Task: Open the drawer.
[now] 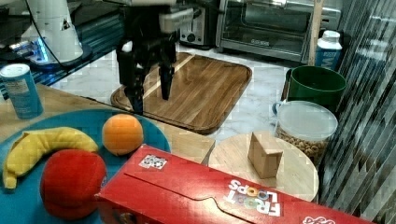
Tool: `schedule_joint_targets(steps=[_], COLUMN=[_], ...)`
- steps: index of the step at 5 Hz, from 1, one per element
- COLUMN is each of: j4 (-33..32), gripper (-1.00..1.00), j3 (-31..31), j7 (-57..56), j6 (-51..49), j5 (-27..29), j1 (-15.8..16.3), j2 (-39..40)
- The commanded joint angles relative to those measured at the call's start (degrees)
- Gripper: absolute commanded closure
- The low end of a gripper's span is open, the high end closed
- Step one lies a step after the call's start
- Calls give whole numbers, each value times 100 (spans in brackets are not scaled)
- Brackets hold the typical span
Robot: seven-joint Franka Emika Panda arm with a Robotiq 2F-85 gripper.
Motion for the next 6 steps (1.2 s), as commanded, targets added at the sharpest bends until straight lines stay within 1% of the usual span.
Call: schedule_joint_targets(steps=[1, 2, 3, 4, 5, 6], j4=[-473, -534, -570, -597, -744, -722], gripper=[-100, -100, -100, -100, -100, -100], j3=[-98, -37, 236, 377, 555, 658], j7=[647, 648, 377, 459, 412, 550], j6=[597, 639, 590, 651, 762, 761], j5=[-662, -563, -321, -281, -118, -111], j1=[366, 415, 328, 416, 446, 542], j2=[-61, -97, -174, -155, -210, -179])
